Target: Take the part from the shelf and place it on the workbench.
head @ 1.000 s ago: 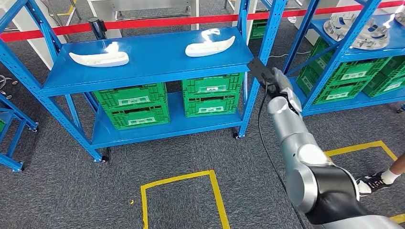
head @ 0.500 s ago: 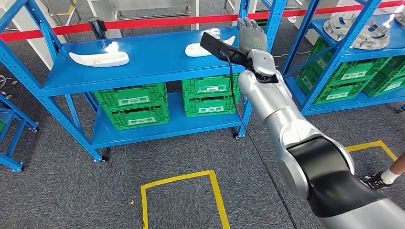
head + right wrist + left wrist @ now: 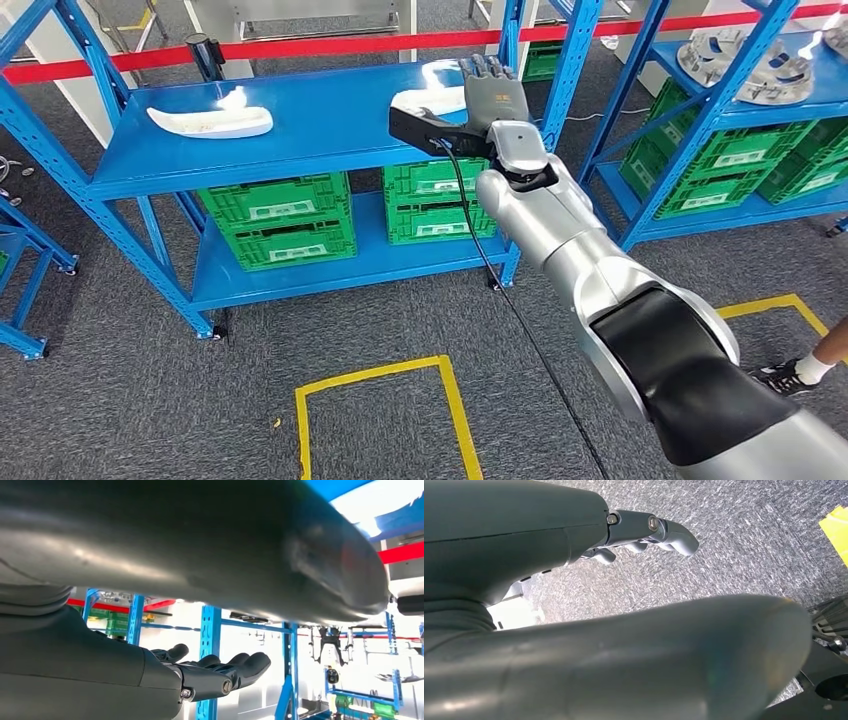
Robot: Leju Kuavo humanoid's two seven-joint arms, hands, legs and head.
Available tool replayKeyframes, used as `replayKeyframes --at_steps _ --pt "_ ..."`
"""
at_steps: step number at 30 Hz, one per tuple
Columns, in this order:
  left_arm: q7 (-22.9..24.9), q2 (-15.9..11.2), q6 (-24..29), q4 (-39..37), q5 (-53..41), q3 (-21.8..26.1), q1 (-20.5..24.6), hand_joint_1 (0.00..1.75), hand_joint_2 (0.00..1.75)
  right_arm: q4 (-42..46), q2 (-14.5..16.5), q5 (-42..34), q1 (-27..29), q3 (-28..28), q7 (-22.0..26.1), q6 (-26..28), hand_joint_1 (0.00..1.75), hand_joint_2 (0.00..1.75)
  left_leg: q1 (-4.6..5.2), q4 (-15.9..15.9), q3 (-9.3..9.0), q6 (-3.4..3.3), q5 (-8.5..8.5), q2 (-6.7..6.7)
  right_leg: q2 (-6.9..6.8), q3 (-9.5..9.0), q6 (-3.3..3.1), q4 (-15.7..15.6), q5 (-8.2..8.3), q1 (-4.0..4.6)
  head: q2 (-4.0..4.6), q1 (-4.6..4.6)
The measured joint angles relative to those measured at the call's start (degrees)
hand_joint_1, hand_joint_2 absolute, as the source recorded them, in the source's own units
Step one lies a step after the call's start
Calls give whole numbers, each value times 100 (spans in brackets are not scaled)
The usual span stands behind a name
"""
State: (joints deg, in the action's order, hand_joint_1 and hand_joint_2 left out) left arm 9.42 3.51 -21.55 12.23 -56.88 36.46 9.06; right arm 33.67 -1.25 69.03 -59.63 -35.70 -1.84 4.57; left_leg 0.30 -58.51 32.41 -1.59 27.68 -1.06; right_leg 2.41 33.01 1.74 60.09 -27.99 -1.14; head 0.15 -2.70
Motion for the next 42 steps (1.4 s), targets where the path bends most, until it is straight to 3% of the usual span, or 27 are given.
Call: replayKeyframes --at_steps 4,5,6,7,9,11,15,17,19,21,22,24,26,27,29,30,32,34,36,37,38,40,41,42 --pt "2 5 0 -9 -25 6 -1 0 0 -64 -3 -47 -15 -63 6 -32 0 0 -13 15 -5 -39 2 70 -168 718 0 1245 -523 11 0 -12" --pt "2 6 0 -11 -31 7 -2 0 0 -92 -4 -64 -6 -74 18 -37 0 0 -14 12 -10 -35 15 80 -175 852 1 1423 -535 10 0 -12" --pt "2 8 0 -14 -34 7 -3 0 0 -118 -4 -84 -1 -87 35 -37 0 0 -17 5 -20 -23 35 87 -184 890 3 1393 -438 8 0 -12" --pt "2 13 0 -17 -37 8 -3 0 0 -139 -4 -100 1 -101 56 -33 0 0 -22 -5 -39 -2 58 94 -196 826 1 1156 -244 8 0 -12" --pt "2 22 0 -21 -39 9 -1 0 0 -166 -3 -125 -5 -128 91 -22 0 0 -30 -26 -87 58 121 115 -244 544 -22 386 156 20 0 -9" --pt "2 24 0 -21 -37 18 6 0 0 -188 8 -147 -6 -170 107 -18 0 0 -28 -27 -104 130 171 141 -282 383 -96 -43 231 51 0 -6" --pt "-5 15 0 -22 -20 58 -3 0 0 -221 34 -183 13 -240 102 -26 0 0 -30 -156 -113 284 206 154 -248 250 -289 -106 171 51 0 3" --pt "-13 10 0 -24 -12 62 1 0 0 -226 61 -202 -7 -274 107 -28 0 0 -45 -637 176 336 311 142 -227 148 -352 -128 120 38 0 21" --pt "-18 10 0 -27 -4 65 -8 0 0 -231 78 -227 11 -325 120 -33 0 0 -51 -1334 672 375 510 137 -207 49 -384 -132 34 39 0 31" --pt "-20 9 0 -32 -1 69 -37 0 0 -234 84 -249 68 -355 132 -36 0 0 -52 -1599 1017 382 575 136 -192 -89 -388 -132 -82 40 0 31" --pt "-23 7 0 -35 0 75 -54 0 0 -235 89 -258 87 -369 136 -37 0 0 -52 -1445 1056 369 460 136 -185 -175 -383 -131 -148 39 0 31" --pt "-33 0 0 -40 3 95 -84 0 0 -235 105 -270 99 -409 148 -39 0 0 -48 -711 935 318 -117 135 -172 -355 -358 -132 -290 42 0 33" --pt "-49 -7 0 -46 6 114 -100 0 0 -235 125 -281 103 -463 163 -56 0 0 -23 -160 806 256 -540 134 -151 -471 -297 -143 -426 54 0 40" --pt "-56 -8 0 -49 7 120 -103 0 0 -232 131 -294 107 -485 167 -68 0 0 -12 -56 775 224 -608 131 -143 -509 -258 -144 -464 60 0 41" --pt "-64 -2 0 -50 7 133 -97 0 0 -209 139 -335 102 -514 167 -86 0 0 -11 -33 680 152 -547 124 -140 -557 -189 -133 -482 65 0 30" --pt "-68 2 0 -50 7 139 -96 0 0 -195 136 -352 96 -524 167 -87 0 0 -22 -10 621 116 -523 122 -147 -531 -165 -25 -448 64 0 24" --pt "-76 6 0 -50 7 148 -89 0 0 -177 130 -370 82 -557 169 -91 0 0 -35 13 486 57 -442 115 -172 -215 -123 504 -441 61 0 15" --pt "-82 5 0 -50 4 150 -83 0 0 -174 115 -384 115 -595 160 -97 0 0 -30 18 365 19 -320 104 -193 308 -85 1201 -685 61 0 12" --pt "-83 6 0 -50 1 150 -94 0 0 -173 97 -409 179 -623 136 -103 0 0 -21 18 209 9 -181 81 -199 692 -81 1455 -972 65 0 10" --pt "-83 7 0 -52 -1 151 -101 0 0 -173 88 -421 200 -633 128 -104 0 0 -14 18 115 12 -108 70 -199 766 -98 1325 -946 71 0 10" --pt "-84 10 0 -54 -2 151 -108 0 0 -173 79 -427 210 -643 122 -105 0 0 -6 18 11 19 -28 64 -201 769 -129 1036 -753 83 0 10" --pt "-85 25 1 -61 -3 152 -110 0 0 -175 54 -434 225 -659 117 -103 0 0 10 14 -154 45 132 56 -211 688 -215 294 -4 130 0 19" --pt "-85 32 1 -64 -4 152 -100 0 0 -176 43 -440 235 -669 113 -101 0 0 18 10 -221 71 207 48 -214 640 -252 45 290 155 0 25" --pt "-86 37 2 -66 -4 152 -91 0 0 -176 32 -450 247 -683 106 -94 0 0 23 4 -275 99 258 40 -215 606 -285 -88 469 176 0 29"
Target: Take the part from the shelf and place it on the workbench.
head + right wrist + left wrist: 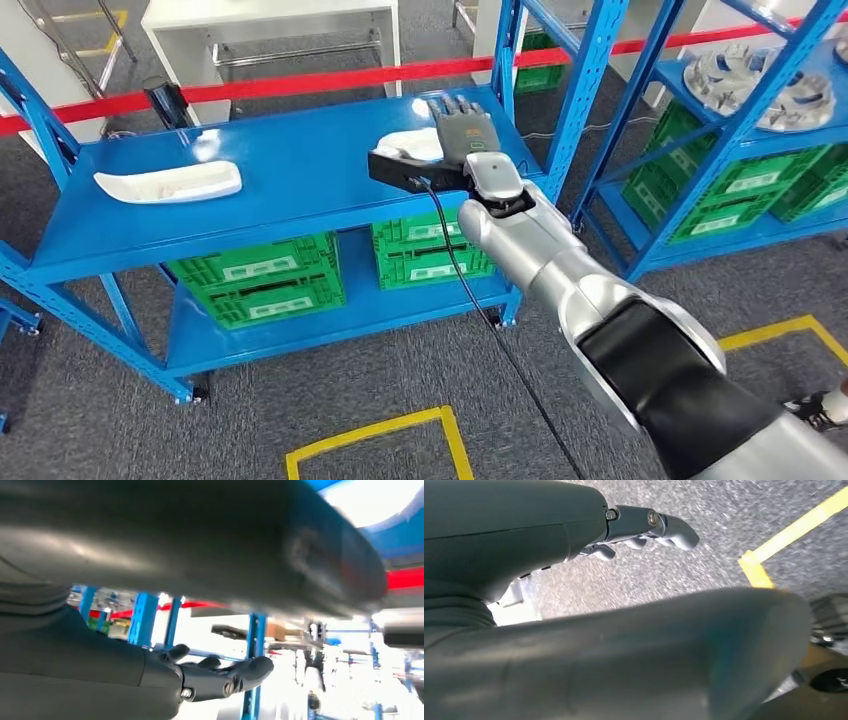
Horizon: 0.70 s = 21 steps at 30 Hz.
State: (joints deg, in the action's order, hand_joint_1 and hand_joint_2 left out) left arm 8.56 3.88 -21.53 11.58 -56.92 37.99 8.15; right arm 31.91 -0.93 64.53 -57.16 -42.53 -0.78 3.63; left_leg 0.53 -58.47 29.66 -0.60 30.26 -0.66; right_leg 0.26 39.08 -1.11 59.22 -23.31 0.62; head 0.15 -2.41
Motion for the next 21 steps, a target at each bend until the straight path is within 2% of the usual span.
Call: replayKeyframes --at_steps 2,4,6,8,9,10,11,12,13,14,15,16,18,19,20,21 --pt "-3 -4 1 3 -4 1 16 0 0 2 -13 -21 5 -21 -15 40 0 0 8 -51 -72 63 25 -12 9 -93 -57 -43 -15 0 0 -1" --pt "-2 -5 1 5 -14 2 14 0 0 2 -14 -38 -2 -35 -14 108 0 0 5 -332 43 118 -9 -5 19 -241 -130 -99 -74 -35 0 9" --pt "3 2 1 5 -26 2 20 0 0 -2 -11 -56 8 -60 -7 148 0 0 -24 -913 424 190 80 4 27 -391 -179 -133 -164 -61 0 26" --pt "10 5 1 5 -40 2 20 0 0 -14 -10 -71 48 -85 -10 157 0 0 -65 -1436 890 264 347 12 35 -516 -181 -136 -276 -75 0 29" --pt "15 5 1 5 -46 2 14 0 0 -24 -10 -78 77 -93 -12 158 0 0 -80 -1530 1054 289 454 18 41 -589 -170 -136 -339 -84 0 31" --pt "22 4 1 5 -52 2 9 0 0 -38 -8 -82 102 -100 -14 162 0 0 -93 -1466 1144 306 457 24 46 -675 -155 -135 -409 -96 0 31" --pt "29 2 1 5 -56 2 5 0 0 -55 -2 -89 119 -105 -14 168 0 0 -104 -1244 1159 314 317 31 48 -771 -137 -134 -485 -111 0 31" --pt "32 -1 1 5 -60 2 0 0 0 -71 8 -96 130 -110 -11 174 0 0 -114 -903 1120 314 11 38 49 -857 -113 -134 -564 -123 0 32" --pt "35 -2 1 2 -63 2 -3 0 0 -91 20 -103 131 -119 -7 181 0 0 -121 -505 1084 308 -373 46 52 -936 -83 -115 -646 -127 0 39" --pt "36 -3 1 -1 -65 3 -2 0 0 -111 39 -111 128 -134 -3 184 0 0 -122 -219 1034 282 -659 56 60 -983 -46 -109 -720 -124 0 48" --pt "37 -2 1 -4 -67 3 -1 0 0 -130 59 -121 131 -149 1 183 0 0 -118 -41 1009 248 -862 60 68 -1018 -2 -105 -779 -117 0 55" --pt "38 0 1 -6 -68 4 4 0 0 -149 73 -129 131 -164 4 181 0 0 -112 26 1001 203 -909 66 75 -1047 38 -91 -813 -109 0 54" --pt "37 10 1 -3 -68 4 17 0 0 -169 89 -142 127 -180 9 180 0 0 -110 13 934 103 -847 60 70 -1083 103 -55 -850 -115 0 34" --pt "37 15 1 -2 -68 4 21 0 0 -175 89 -144 119 -185 10 180 0 0 -116 21 888 59 -809 57 57 -1045 126 61 -878 -121 0 22" --pt "37 17 1 -1 -68 4 25 0 0 -180 90 -146 112 -191 12 180 0 0 -120 26 836 22 -780 51 42 -940 152 267 -947 -127 0 15" --pt "37 15 1 1 -68 5 27 0 0 -187 91 -147 114 -198 13 177 0 0 -121 31 791 -5 -744 48 27 -753 177 587 -1054 -130 0 9"
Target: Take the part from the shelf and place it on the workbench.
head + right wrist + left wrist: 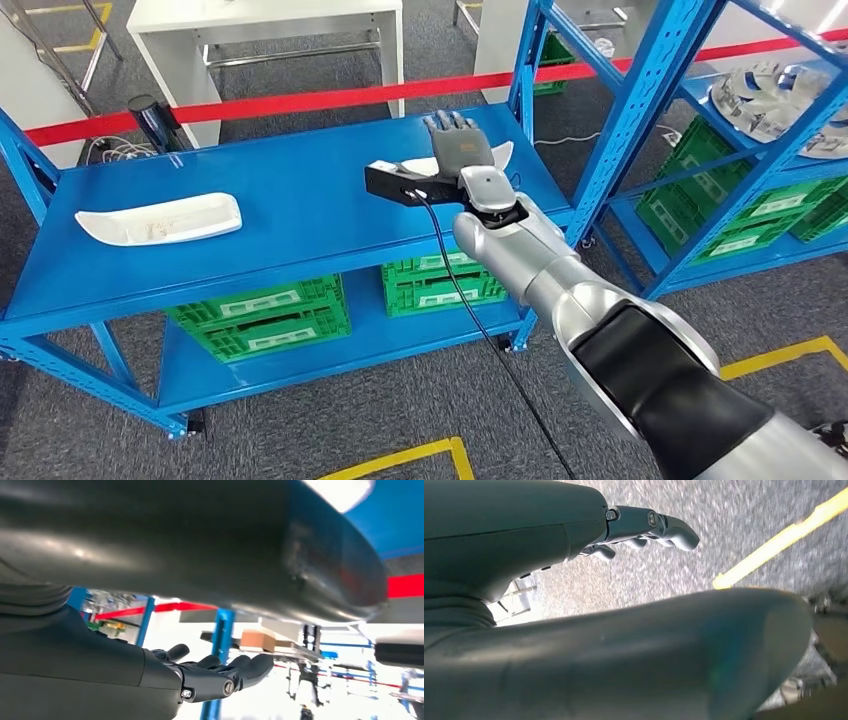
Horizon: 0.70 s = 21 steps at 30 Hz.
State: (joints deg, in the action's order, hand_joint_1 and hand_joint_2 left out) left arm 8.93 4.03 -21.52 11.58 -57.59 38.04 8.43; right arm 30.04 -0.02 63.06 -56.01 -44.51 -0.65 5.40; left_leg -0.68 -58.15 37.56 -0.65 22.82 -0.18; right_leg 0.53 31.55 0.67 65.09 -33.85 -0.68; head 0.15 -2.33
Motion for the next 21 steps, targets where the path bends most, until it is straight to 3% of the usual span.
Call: replayKeyframes --at_steps 2,3,4,5,7,8,9,11,13,15,18,19,21 --pt "1 -6 1 0 0 2 3 0 0 -28 1 -4 28 -14 1 -16 0 0 8 -4 -79 -28 82 -10 -13 490 27 697 -270 3 0 -3" --pt "1 -7 1 -1 0 3 -1 0 0 -46 0 -6 49 -19 -1 -27 0 0 14 -7 -126 -31 129 -17 -13 691 25 887 -329 4 0 -4" --pt "1 -7 1 -1 0 5 -8 0 0 -63 0 -8 66 -23 1 -37 0 0 19 -12 -180 -30 178 -23 -13 804 13 886 -273 7 0 -4" --pt "1 -6 1 -2 0 8 -14 0 0 -76 -2 -8 75 -26 3 -43 0 0 24 -17 -243 -25 229 -27 -14 816 -7 681 -80 13 0 -5" --pt "-4 0 -1 -3 0 20 -19 0 0 -91 -9 -9 77 -30 8 -53 0 0 34 -23 -380 0 331 -28 -23 661 -79 -64 531 42 0 -6" --pt "-7 4 0 -4 0 29 -14 0 0 -99 -13 -9 72 -34 10 -63 0 0 40 -22 -426 24 373 -29 -31 581 -112 -380 720 65 0 -4" --pt "-10 5 1 -4 0 37 -6 0 0 -105 -15 -12 69 -40 12 -75 0 0 45 -16 -454 54 407 -29 -37 521 -142 -579 838 88 0 -3" --pt "-14 5 2 -3 0 46 4 0 0 -118 -15 -22 60 -51 14 -107 0 0 53 -36 -480 136 420 -30 -35 466 -196 -675 824 103 0 -2" --pt "-16 -2 2 -1 0 50 1 0 0 -125 -14 -46 50 -54 33 -132 0 87 52 -137 -466 215 466 -23 -27 384 -262 -709 851 72 0 1" --pt "-17 -3 2 -1 0 52 9 0 0 -133 -10 -75 43 -55 78 -149 0 175 38 -545 -258 281 681 -15 -24 312 -311 -728 844 46 0 10" --pt "-32 2 2 -3 2 54 13 0 0 -161 -7 -109 101 -69 133 -153 0 175 15 -1467 298 339 1028 -11 -21 276 -340 -724 802 42 0 15" --pt "-35 1 2 -3 2 55 7 0 0 -173 -7 -118 131 -78 146 -149 0 175 10 -1540 388 338 1001 -10 -18 264 -335 -720 784 39 0 14" --pt "-34 -4 2 -3 1 65 -5 0 0 -191 -7 -134 170 -94 174 -133 0 175 1 -1086 262 330 641 -9 -9 219 -307 -705 738 28 0 15"
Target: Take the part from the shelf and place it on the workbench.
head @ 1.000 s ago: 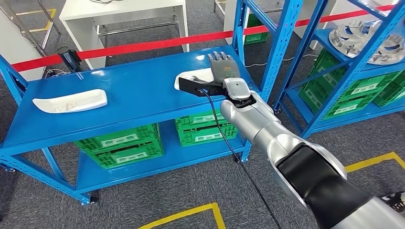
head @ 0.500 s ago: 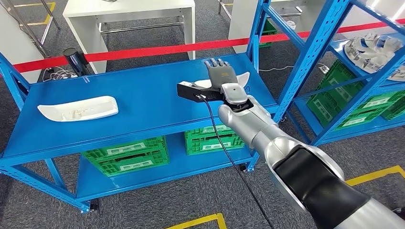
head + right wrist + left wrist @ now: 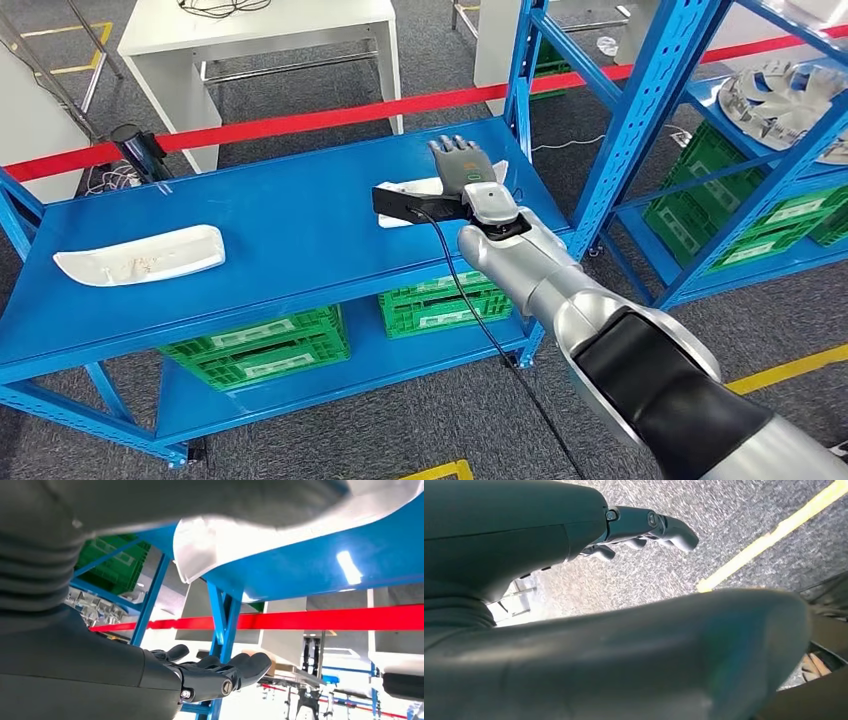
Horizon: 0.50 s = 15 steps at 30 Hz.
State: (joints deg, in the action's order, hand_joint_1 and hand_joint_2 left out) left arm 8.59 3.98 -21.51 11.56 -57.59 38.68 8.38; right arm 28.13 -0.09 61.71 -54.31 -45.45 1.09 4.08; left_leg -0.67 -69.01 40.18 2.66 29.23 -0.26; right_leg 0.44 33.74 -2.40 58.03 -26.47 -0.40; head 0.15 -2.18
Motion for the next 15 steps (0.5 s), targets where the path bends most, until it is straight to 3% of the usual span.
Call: replayKeyframes --at_steps 1,2,3,5,6,9,13,15 --pt "1 -3 0 1 -1 6 -2 0 0 -3 0 -7 7 -4 10 10 0 175 -2 387 -150 -5 -219 0 2 -27 24 12 -28 -5 0 -1" --pt "1 -3 0 0 -1 12 1 0 0 -6 0 -15 7 -8 19 19 0 175 5 736 -287 -18 -332 4 3 -42 53 31 -55 -4 0 2" --pt "0 -2 0 0 -1 16 6 0 0 -9 0 -21 5 -11 22 23 0 175 14 956 -388 -49 -393 7 3 -43 85 46 -79 2 0 4" --pt "-1 3 0 -1 -1 21 5 0 0 -19 0 -32 14 -27 25 15 0 175 31 1043 -444 -127 -363 8 -1 -33 146 61 -109 18 0 5" --pt "-2 8 0 -2 -1 23 0 0 0 -27 0 -37 21 -36 24 0 0 175 28 1037 -455 -146 -414 4 -3 -32 141 60 -113 24 0 3" --pt "5 21 0 -6 -6 28 -7 0 0 -61 0 -73 26 -59 22 -69 0 175 28 1060 -458 -148 -460 -15 -11 -52 16 41 -103 34 0 2" --pt "19 20 0 -6 -21 32 -6 0 0 -110 0 -125 26 -82 23 -99 0 0 39 1060 -460 -198 -445 -30 -21 -86 8 -16 -93 34 0 2" --pt "20 21 0 -6 -26 33 -6 0 0 -132 0 -156 29 -90 32 -102 0 0 43 1058 -460 -212 -443 -28 -21 -91 34 -32 -85 32 0 2"
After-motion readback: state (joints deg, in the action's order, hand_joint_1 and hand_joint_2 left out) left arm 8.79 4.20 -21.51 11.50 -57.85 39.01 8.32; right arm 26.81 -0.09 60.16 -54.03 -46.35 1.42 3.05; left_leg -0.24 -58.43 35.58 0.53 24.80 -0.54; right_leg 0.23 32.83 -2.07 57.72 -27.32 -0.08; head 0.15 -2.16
